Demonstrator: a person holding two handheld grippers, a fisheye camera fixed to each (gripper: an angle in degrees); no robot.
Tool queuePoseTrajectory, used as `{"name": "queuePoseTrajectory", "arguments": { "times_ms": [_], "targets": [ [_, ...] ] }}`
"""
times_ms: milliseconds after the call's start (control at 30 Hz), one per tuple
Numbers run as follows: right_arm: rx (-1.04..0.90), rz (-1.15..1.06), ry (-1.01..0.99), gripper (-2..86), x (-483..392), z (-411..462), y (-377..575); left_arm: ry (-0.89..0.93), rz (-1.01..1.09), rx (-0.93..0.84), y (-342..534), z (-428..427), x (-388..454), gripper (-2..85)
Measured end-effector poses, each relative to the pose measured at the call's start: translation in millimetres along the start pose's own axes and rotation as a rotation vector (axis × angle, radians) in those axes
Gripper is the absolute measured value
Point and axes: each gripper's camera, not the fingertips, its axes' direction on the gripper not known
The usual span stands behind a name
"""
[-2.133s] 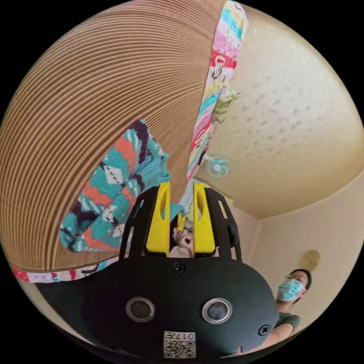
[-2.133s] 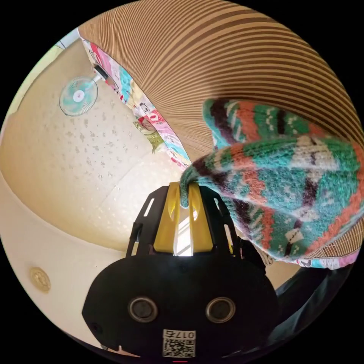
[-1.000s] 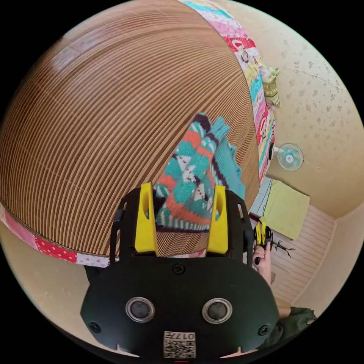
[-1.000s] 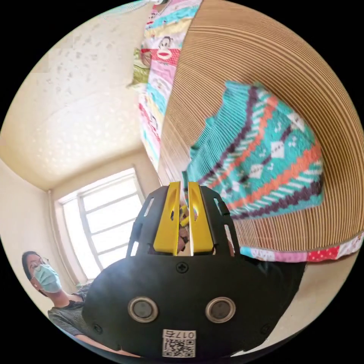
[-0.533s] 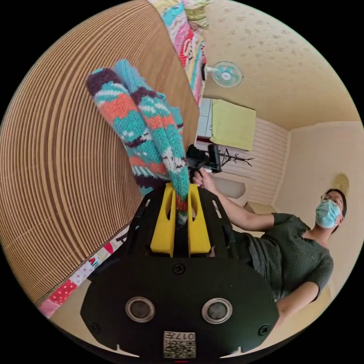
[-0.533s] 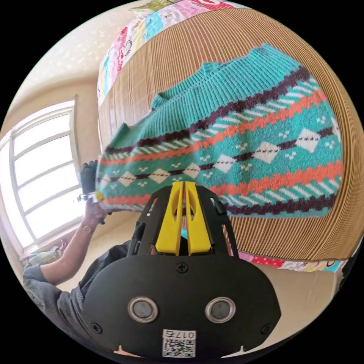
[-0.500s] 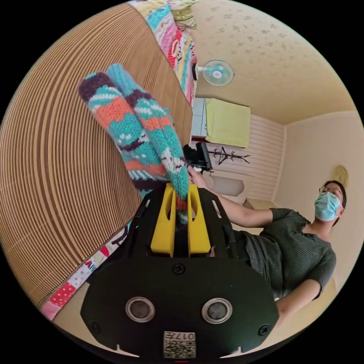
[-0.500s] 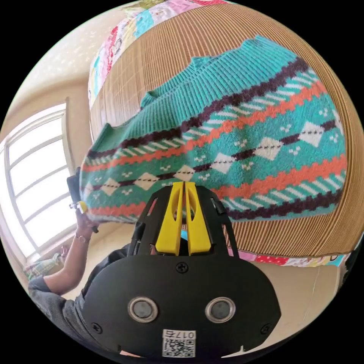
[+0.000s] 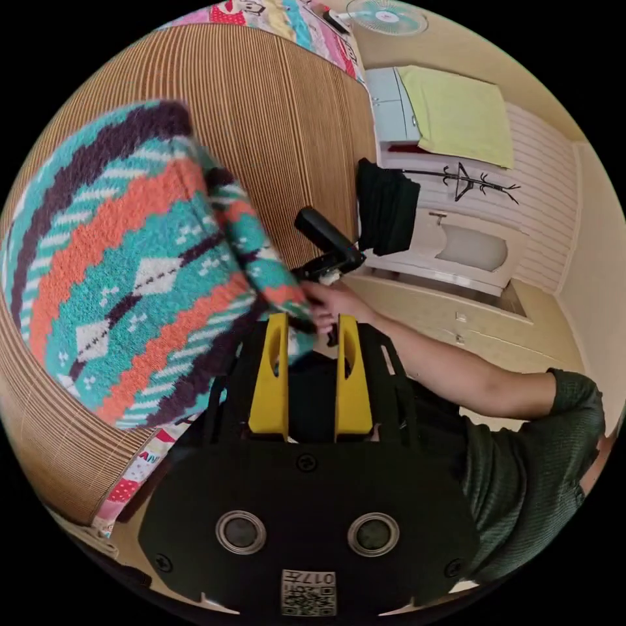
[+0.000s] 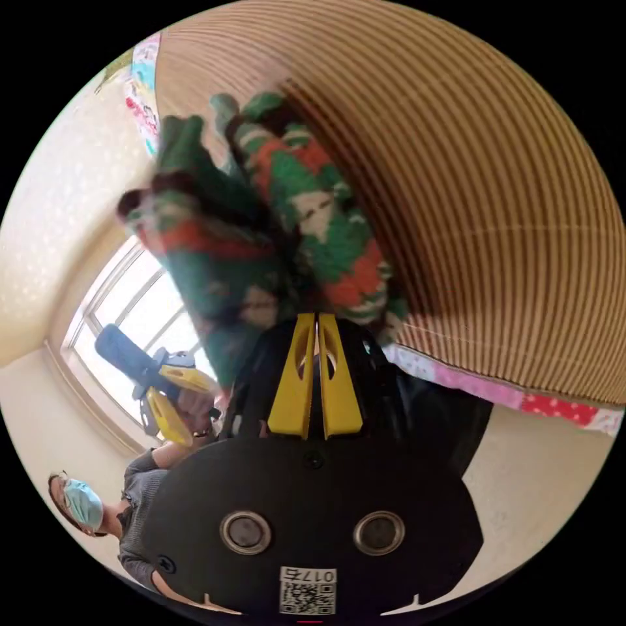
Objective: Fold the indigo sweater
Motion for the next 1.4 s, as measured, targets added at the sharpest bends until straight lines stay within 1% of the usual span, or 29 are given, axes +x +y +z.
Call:
{"name": "queuePoseTrajectory", "arguments": {
  "times_ms": [67,133,167,200,233,300,333,367,400,467,533,567,633,667,700,733,767,800,867,933,1000,1067,1133,1167,1200,1233,1300,1367,1400],
  "targets": [
    [0.035,0.042,0.040,1.4,40,-51,25,0.009,0.010,-0.024,15,10,0,8.0],
    [0.085,0.052,0.061,2.1,60,-85,42,-0.034,0.017,0.039,37,3,3,8.3],
    [0.120,0.036,0.050,3.0,68,-103,50,-0.082,0.011,0.122,54,-10,4,8.3],
    [0.135,0.024,0.039,3.7,71,-111,53,-0.142,-0.032,0.216,72,-27,-2,8.2],
    [0.166,-0.011,0.007,5.9,73,-124,56,-0.175,-0.072,0.263,80,-36,-7,8.5],
    [0.207,-0.065,-0.047,11.2,71,-136,54,-0.275,-0.275,0.426,112,-69,-41,11.2],
    [0.227,-0.106,-0.085,15.8,67,-138,49,-0.294,-0.331,0.458,119,-75,-52,12.3],
    [0.227,-0.156,-0.126,19.8,60,-137,39,-0.313,-0.438,0.503,131,-85,-75,15.0],
    [0.220,-0.181,-0.145,21.7,55,-134,33,-0.297,-0.516,0.523,138,-89,-98,17.5],
    [0.167,-0.226,-0.168,27.0,38,-117,5,-0.225,-0.595,0.513,141,-83,-130,20.3],
    [0.120,-0.235,-0.109,28.5,25,-101,-16,-0.158,-0.621,0.450,133,-62,-154,22.0],
    [0.089,-0.239,-0.047,28.9,18,-92,-29,-0.096,-0.624,0.440,129,-47,-164,22.9],
    [0.083,-0.231,0.022,29.0,13,-84,-41,0.102,-0.616,0.466,127,-25,-179,22.2],
    [0.091,-0.224,0.010,28.9,13,-81,-47,0.215,-0.664,0.473,129,-9,-186,22.5],
    [0.088,-0.228,-0.010,28.8,13,-78,-50,0.283,-0.677,0.432,126,6,-186,22.6],
    [0.083,-0.225,-0.011,28.3,12,-75,-54,0.302,-0.672,0.396,122,12,-184,22.5],
    [0.074,-0.208,0.065,26.8,7,-74,-56,0.299,-0.658,0.316,116,20,-178,22.2],
    [0.058,-0.202,0.119,25.4,4,-72,-57,0.268,-0.643,0.255,113,23,-169,21.7],
    [-0.039,-0.204,0.322,19.9,-15,-49,-60,0.192,-0.626,0.208,116,17,-158,20.8],
    [-0.091,-0.179,0.335,18.4,-24,-28,-66,0.096,-0.612,0.203,128,4,-148,20.3],
    [-0.119,-0.189,0.310,17.7,-34,-1,-72,-0.007,-0.658,0.220,160,-20,-149,19.3],
    [-0.171,-0.204,0.251,17.4,-49,47,-82,-0.088,-0.717,0.216,188,-42,-156,18.6],
    [-0.230,-0.197,0.223,17.4,-64,89,-91,-0.205,-0.757,0.209,216,-70,-161,18.3],
    [-0.261,-0.190,0.206,17.6,-75,120,-97,-0.308,-0.780,0.221,235,-91,-160,18.2],
    [-0.269,-0.186,0.192,17.8,-80,135,-99,-0.424,-0.808,0.261,255,-113,-155,17.7],
    [-0.269,-0.172,0.147,18.0,-90,164,-101,-0.481,-0.824,0.289,265,-124,-151,17.4],
    [-0.271,-0.136,0.044,18.3,-101,206,-105,-0.647,-0.862,0.429,307,-163,-128,14.3],
    [-0.329,-0.119,-0.069,17.9,-121,262,-110,-0.667,-0.868,0.508,332,-179,-116,13.9],
    [-0.347,-0.129,-0.072,17.7,-128,274,-112,-0.630,-0.855,0.523,342,-180,-114,13.8]
  ]
}}
